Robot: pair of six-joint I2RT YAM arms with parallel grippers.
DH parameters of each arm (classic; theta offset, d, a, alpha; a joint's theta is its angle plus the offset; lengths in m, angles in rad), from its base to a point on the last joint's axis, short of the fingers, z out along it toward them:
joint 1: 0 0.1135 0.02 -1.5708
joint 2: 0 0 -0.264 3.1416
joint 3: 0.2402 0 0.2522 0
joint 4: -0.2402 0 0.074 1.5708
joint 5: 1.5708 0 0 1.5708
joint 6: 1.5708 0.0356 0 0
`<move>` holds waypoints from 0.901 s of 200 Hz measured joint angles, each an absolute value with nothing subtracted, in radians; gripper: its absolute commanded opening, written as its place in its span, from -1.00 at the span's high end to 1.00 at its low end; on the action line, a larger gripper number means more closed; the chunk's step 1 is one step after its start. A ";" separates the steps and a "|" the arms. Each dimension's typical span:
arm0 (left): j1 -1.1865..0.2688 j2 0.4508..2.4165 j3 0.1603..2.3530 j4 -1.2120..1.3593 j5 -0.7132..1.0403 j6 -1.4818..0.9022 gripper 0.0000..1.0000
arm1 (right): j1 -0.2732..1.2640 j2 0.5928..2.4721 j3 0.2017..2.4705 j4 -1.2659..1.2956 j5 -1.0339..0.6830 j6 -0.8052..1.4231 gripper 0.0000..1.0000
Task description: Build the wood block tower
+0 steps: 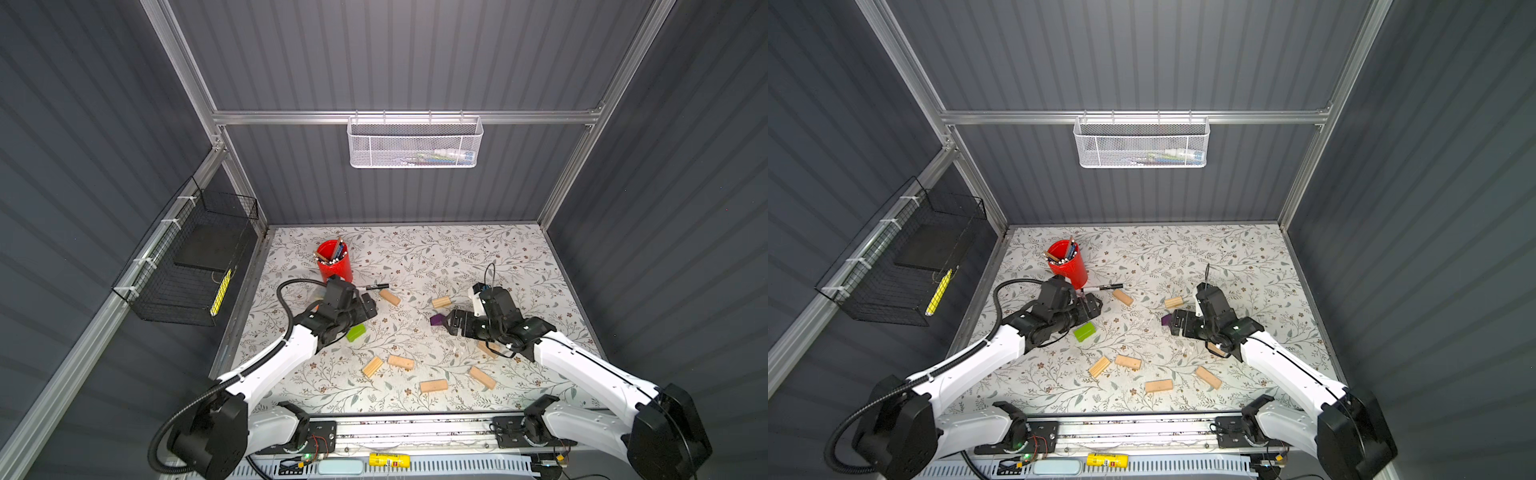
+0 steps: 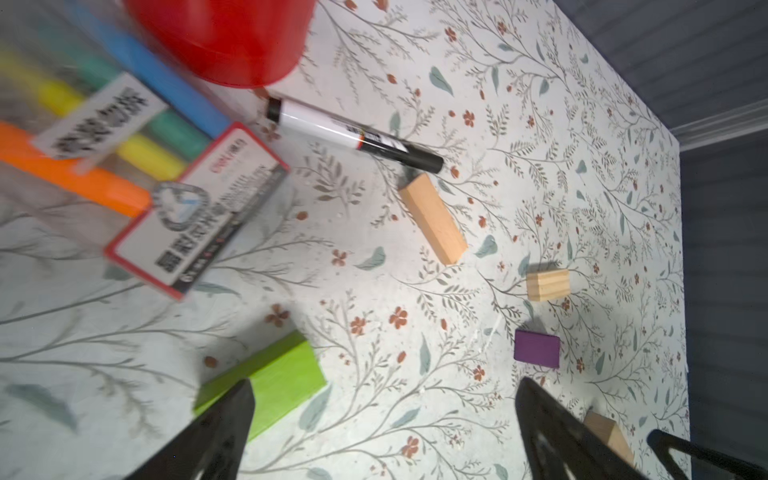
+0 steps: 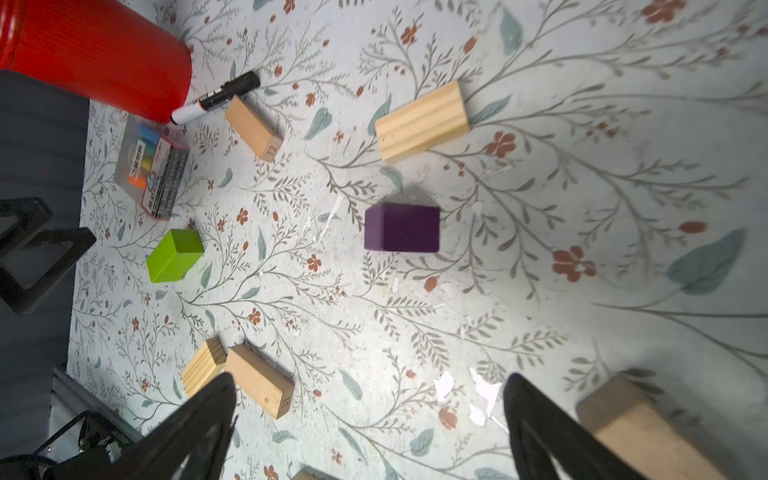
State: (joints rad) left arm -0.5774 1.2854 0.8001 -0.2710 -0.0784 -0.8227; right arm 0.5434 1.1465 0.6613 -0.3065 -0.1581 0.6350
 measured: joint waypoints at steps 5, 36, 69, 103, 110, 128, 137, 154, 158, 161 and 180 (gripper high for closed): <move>-0.592 1.308 0.820 -0.279 -0.085 -0.830 -0.90 | 0.551 1.155 0.664 -0.307 -0.159 0.641 -0.98; -0.659 1.483 0.977 -0.337 -0.124 -0.852 -0.85 | 0.571 1.203 0.690 -0.308 -0.173 0.658 -0.98; -0.693 1.663 1.126 -0.390 -0.152 -0.870 -0.82 | 0.571 1.240 0.749 -0.318 -0.165 0.658 -0.98; -0.701 1.796 1.226 -0.443 -0.184 -0.892 -0.83 | 0.571 1.241 0.754 -0.317 -0.159 0.654 -0.98; -0.702 1.821 1.246 -0.454 -0.191 -0.897 -0.82 | 0.571 1.241 0.756 -0.319 -0.156 0.651 -0.98; -0.702 1.891 1.305 -0.474 -0.204 -0.904 -0.80 | 0.571 1.241 0.768 -0.324 -0.150 0.644 -0.98; -0.702 1.917 1.327 -0.479 -0.208 -0.907 -0.78 | 0.570 1.241 0.773 -0.324 -0.150 0.641 -0.98; -0.702 1.964 1.365 -0.485 -0.219 -0.911 -0.74 | 0.570 1.241 0.781 -0.324 -0.146 0.631 -0.98; -0.703 1.973 1.375 -0.490 -0.222 -0.913 -0.73 | 0.570 1.241 0.782 -0.324 -0.146 0.628 -0.98; -0.704 1.979 1.382 -0.495 -0.224 -0.913 -0.72 | 0.570 1.241 0.782 -0.323 -0.146 0.627 -0.98; -0.704 2.021 1.435 -0.511 -0.246 -0.914 -0.64 | 0.569 1.241 0.782 -0.327 -0.143 0.619 -0.98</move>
